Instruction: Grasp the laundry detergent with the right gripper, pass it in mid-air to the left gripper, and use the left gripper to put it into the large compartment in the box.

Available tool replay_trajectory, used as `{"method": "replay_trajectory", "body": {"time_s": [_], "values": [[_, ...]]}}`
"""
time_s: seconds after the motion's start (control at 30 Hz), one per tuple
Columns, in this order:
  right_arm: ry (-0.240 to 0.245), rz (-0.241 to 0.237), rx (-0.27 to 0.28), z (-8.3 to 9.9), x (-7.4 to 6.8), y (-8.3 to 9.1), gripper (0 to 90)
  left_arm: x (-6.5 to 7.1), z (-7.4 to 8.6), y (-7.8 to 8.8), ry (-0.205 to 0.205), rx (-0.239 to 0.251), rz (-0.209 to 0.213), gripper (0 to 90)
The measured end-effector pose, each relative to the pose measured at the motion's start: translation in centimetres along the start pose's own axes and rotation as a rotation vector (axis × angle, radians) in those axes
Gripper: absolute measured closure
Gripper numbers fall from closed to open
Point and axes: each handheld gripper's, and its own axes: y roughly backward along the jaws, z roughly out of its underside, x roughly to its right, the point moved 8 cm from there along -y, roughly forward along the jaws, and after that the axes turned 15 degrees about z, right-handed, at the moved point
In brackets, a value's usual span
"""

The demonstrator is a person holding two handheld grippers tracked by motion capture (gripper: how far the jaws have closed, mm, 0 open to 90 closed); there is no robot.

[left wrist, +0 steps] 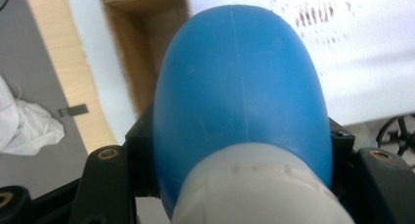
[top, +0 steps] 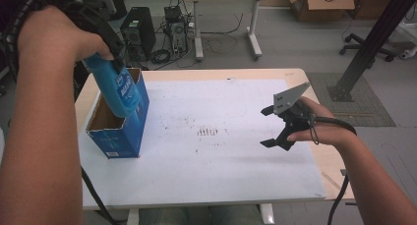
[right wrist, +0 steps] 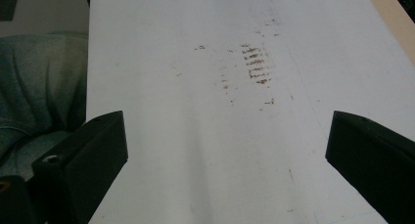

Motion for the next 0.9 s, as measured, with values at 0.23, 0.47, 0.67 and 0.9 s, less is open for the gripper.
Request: {"method": "replay_trajectory", "body": {"time_s": [0.23, 0.47, 0.67, 0.9], "values": [[-0.007, -0.004, -0.012, 0.1, 0.2, -0.1, 2.2, -2.1, -0.3, 1.4, 0.073, 0.025, 0.006, 38.3], [-0.012, 0.0, -0.018, -0.1, 0.5, -0.1, 2.2, -4.4, -0.6, 1.3, 0.117, 0.025, -0.009, 38.3], [-0.012, -0.004, -0.028, -0.2, 0.5, -0.6, 2.3, -5.8, -0.8, 0.5, 0.134, 0.024, -0.01, 38.3], [-0.009, -0.007, -0.032, -0.5, 0.4, -0.7, 2.3, -7.1, -1.1, -1.3, 0.136, 0.023, -0.01, 38.2]]}}
